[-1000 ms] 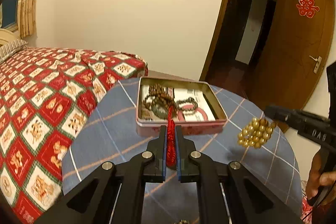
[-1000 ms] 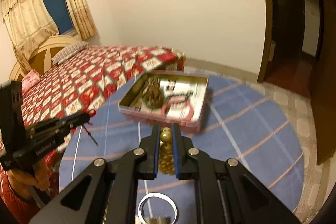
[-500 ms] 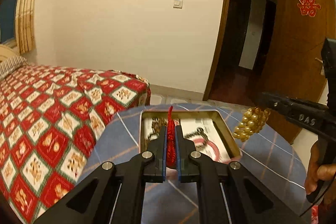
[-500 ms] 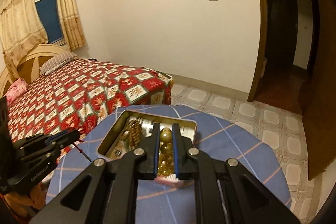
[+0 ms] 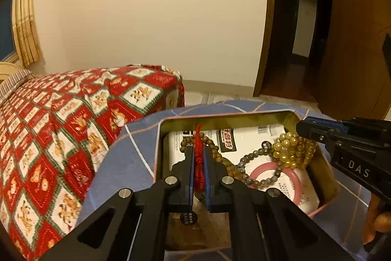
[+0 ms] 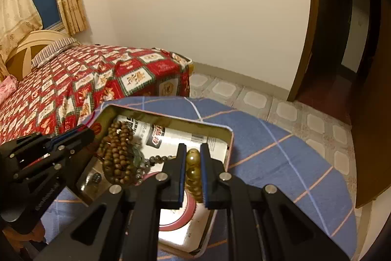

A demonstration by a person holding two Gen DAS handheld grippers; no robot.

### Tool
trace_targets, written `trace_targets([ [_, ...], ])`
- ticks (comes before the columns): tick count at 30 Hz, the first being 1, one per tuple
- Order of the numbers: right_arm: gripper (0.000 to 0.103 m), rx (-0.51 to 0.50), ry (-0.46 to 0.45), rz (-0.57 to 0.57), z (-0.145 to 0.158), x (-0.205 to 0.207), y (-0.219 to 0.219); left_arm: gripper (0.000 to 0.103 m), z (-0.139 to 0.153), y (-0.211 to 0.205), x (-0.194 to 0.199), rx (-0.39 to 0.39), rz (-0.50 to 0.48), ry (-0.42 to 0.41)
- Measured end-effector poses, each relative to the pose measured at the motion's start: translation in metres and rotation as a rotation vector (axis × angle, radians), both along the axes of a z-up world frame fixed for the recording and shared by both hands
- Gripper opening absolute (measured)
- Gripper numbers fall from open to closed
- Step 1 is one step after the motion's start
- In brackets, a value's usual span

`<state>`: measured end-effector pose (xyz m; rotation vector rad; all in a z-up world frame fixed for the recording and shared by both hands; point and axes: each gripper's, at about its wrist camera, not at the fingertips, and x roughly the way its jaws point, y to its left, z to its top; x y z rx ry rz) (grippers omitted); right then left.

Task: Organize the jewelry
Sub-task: 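Carry both bracelets into the tin and open both tools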

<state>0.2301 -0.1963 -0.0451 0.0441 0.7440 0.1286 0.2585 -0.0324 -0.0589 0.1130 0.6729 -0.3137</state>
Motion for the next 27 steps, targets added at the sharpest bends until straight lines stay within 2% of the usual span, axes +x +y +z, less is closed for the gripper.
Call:
trace_targets([
  [6,0.013,0.011,0.031,0.005,-0.015,0.006,-0.004,0.006,-0.015,-0.010,0.009,0.026,-0.003,0.023],
  [13,0.014,-0.007,0.039,0.015,-0.027,0.007,0.001,0.006,-0.017,-0.018,0.011,0.070,0.023,-0.001],
  [14,0.017,0.002,0.037,0.015,-0.026,0.005,-0.001,0.007,-0.017,-0.020,0.011,0.086,0.028,-0.004],
  [16,0.036,0.038,0.049,0.013,-0.026,0.005,-0.003,0.009,-0.018,-0.025,0.010,0.128,0.032,-0.007],
  [18,0.059,0.094,0.040,0.039,-0.020,0.000,-0.005,0.022,-0.017,-0.029,0.007,0.176,0.040,0.005],
  [19,0.064,0.090,0.032,0.034,-0.018,-0.003,-0.003,0.028,-0.016,-0.028,0.007,0.186,0.046,0.008],
  [21,0.065,0.044,-0.001,0.019,-0.009,-0.013,0.001,0.055,-0.013,-0.025,0.002,0.199,0.076,-0.005],
  [22,0.065,0.030,-0.017,0.022,-0.004,-0.018,0.002,0.060,-0.008,-0.022,-0.003,0.186,0.087,-0.022],
  [23,0.065,0.025,-0.023,0.023,-0.001,-0.022,0.003,0.064,-0.004,-0.018,-0.007,0.170,0.089,-0.035],
  [27,0.065,0.031,-0.042,0.011,0.010,-0.039,0.000,0.064,0.006,-0.012,-0.022,0.159,0.091,-0.046],
])
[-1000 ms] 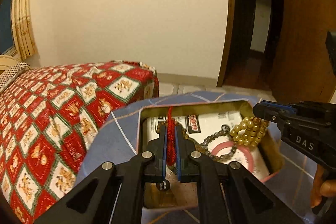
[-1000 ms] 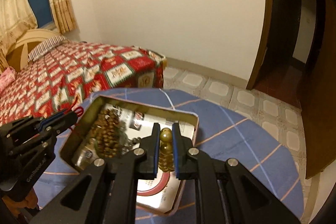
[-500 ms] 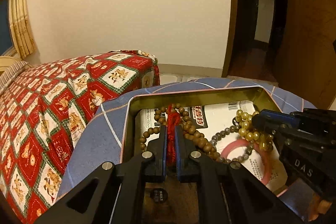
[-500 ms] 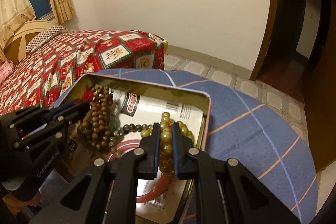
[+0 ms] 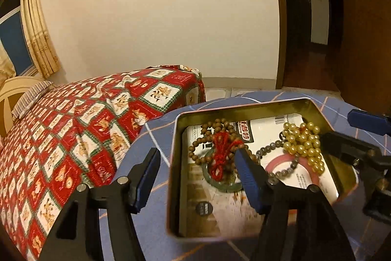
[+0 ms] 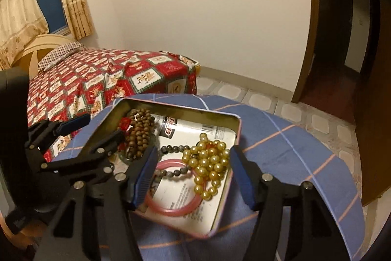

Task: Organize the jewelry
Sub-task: 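Carry both bracelets into the tin and open both tools, then move the left tool to the white pearl necklace while the right tool moves toward the silver bangle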

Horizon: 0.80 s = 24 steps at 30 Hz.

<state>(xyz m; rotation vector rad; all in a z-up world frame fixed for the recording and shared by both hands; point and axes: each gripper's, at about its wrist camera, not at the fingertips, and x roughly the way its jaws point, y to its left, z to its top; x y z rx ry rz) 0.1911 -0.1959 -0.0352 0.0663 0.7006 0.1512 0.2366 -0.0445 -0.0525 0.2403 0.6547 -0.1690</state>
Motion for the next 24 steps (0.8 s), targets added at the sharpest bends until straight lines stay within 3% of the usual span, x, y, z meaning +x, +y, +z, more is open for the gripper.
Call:
trace_targets([
  [14,0.065,-0.025,-0.037,0.013,0.015,-0.075,0.008,0.064,0.019,0.029,-0.068,-0.066,-0.005,-0.011],
  [24,0.057,0.014,-0.003,0.012,-0.001,-0.119,0.014,0.064,0.018,0.042,-0.115,-0.093,-0.004,0.000],
])
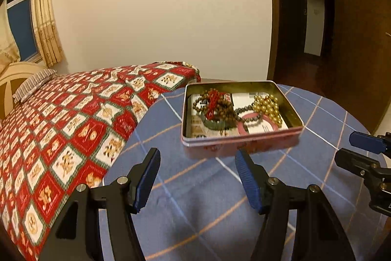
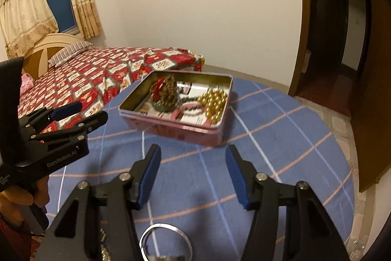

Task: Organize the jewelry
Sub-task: 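Move the left tool to the white pearl necklace while the right tool moves toward the silver bangle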

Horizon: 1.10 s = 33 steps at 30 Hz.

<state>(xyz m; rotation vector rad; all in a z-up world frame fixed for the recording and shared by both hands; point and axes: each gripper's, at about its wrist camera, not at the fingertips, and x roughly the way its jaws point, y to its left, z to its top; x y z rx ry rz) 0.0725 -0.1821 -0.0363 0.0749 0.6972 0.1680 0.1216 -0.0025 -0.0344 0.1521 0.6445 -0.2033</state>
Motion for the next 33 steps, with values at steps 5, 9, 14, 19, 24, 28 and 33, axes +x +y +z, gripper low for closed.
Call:
trace_targets([
  [5,0.056,-0.016,0.011,0.003,-0.005,-0.017,0.001,0.064,-0.004,0.012,-0.019,-0.010,-0.007,0.009],
  [9,0.052,-0.016,0.044,0.010,-0.017,-0.030,0.000,0.064,-0.011,0.023,-0.032,0.003,-0.013,0.030],
  [14,0.048,-0.016,0.091,0.012,-0.033,-0.046,-0.004,0.064,-0.028,0.032,-0.050,0.008,-0.032,0.077],
  [19,0.048,-0.040,0.143,0.027,-0.049,-0.053,0.001,0.064,-0.047,0.032,-0.068,0.052,-0.044,0.130],
  [24,0.045,-0.102,0.189,0.045,-0.063,-0.049,0.012,0.064,-0.054,0.024,-0.087,0.046,-0.097,0.172],
  [28,0.045,-0.132,0.210,0.048,-0.065,-0.044,0.015,0.064,-0.061,0.008,-0.097,0.080,-0.149,0.191],
  [33,0.043,-0.189,0.236,0.097,-0.072,-0.041,0.027,0.064,-0.072,0.001,-0.098,0.071,-0.185,0.254],
])
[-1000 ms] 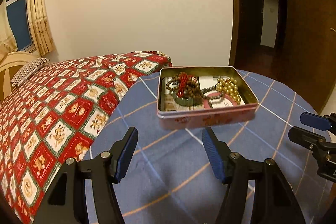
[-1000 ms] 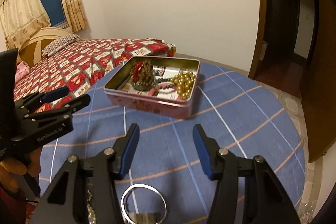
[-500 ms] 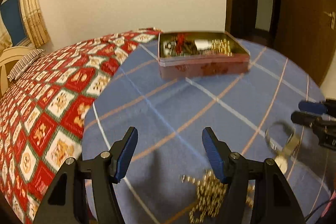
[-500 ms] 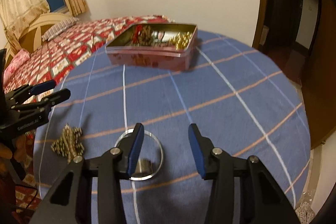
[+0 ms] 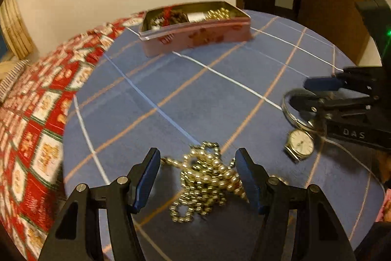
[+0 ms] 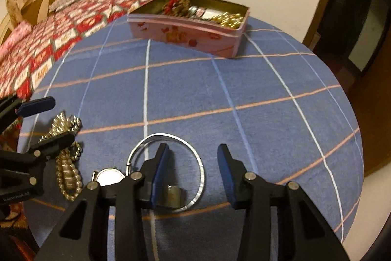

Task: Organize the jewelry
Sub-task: 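Move the left tool to the white pearl necklace while the right tool moves toward the silver bangle, then grasp the white pearl necklace with the left tool and lift it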

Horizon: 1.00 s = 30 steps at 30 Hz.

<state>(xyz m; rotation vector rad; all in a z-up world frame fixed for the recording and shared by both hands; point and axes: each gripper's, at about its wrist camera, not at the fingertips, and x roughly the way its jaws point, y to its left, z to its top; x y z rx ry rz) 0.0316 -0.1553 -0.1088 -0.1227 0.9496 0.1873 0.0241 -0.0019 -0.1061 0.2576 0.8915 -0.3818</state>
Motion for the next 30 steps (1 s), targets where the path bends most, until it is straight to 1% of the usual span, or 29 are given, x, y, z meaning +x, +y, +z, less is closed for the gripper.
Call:
trace_targets([
  [2,0.042,-0.025,-0.010,0.013,0.001,0.001,0.003,0.064,-0.003,0.002,0.000,-0.028,-0.010,0.021],
  [4,0.026,-0.021,0.000,0.026,0.000,0.002,0.004,0.048,-0.005,0.004,0.001,-0.055,-0.023,0.043],
  [5,0.021,-0.026,0.000,0.026,0.001,0.002,0.005,0.035,-0.004,0.005,0.000,-0.074,-0.030,0.041],
  [6,0.020,-0.038,-0.002,0.026,0.001,0.001,0.005,0.031,-0.004,0.005,0.001,-0.075,-0.036,0.041],
  [7,0.019,-0.053,-0.006,0.025,0.002,0.001,0.007,0.030,-0.003,0.005,0.001,-0.078,-0.040,0.040],
  [8,0.017,-0.066,-0.013,0.022,0.002,-0.001,0.007,0.025,-0.002,0.005,0.002,-0.081,-0.044,0.034],
  [9,0.013,-0.070,-0.020,0.019,0.003,-0.001,0.006,0.018,0.000,0.006,0.001,-0.086,-0.047,0.024],
  [12,0.008,-0.027,-0.044,-0.006,0.011,-0.002,-0.002,0.005,0.013,0.009,-0.001,-0.129,-0.056,-0.018],
  [17,0.008,0.021,-0.114,-0.067,0.032,-0.003,-0.015,0.006,0.035,0.019,0.002,-0.170,-0.042,-0.085],
  [19,0.008,0.045,-0.132,-0.082,0.039,-0.004,-0.020,0.006,0.041,0.025,0.005,-0.207,-0.036,-0.085],
  [22,0.008,0.067,-0.136,-0.080,0.043,-0.003,-0.021,0.005,0.051,0.032,0.006,-0.246,-0.030,-0.094],
  [25,0.008,0.100,-0.126,-0.057,0.042,-0.004,-0.021,0.006,0.066,0.038,0.007,-0.311,-0.043,-0.099],
  [26,0.012,0.108,-0.122,-0.057,0.041,-0.003,-0.022,0.006,0.073,0.040,0.008,-0.341,-0.046,-0.100],
  [28,0.018,0.126,-0.100,-0.058,0.037,-0.001,-0.023,0.006,0.082,0.042,0.013,-0.377,-0.054,-0.105],
  [30,0.027,0.143,-0.090,-0.065,0.034,0.000,-0.024,0.006,0.085,0.041,0.017,-0.368,-0.064,-0.113],
])
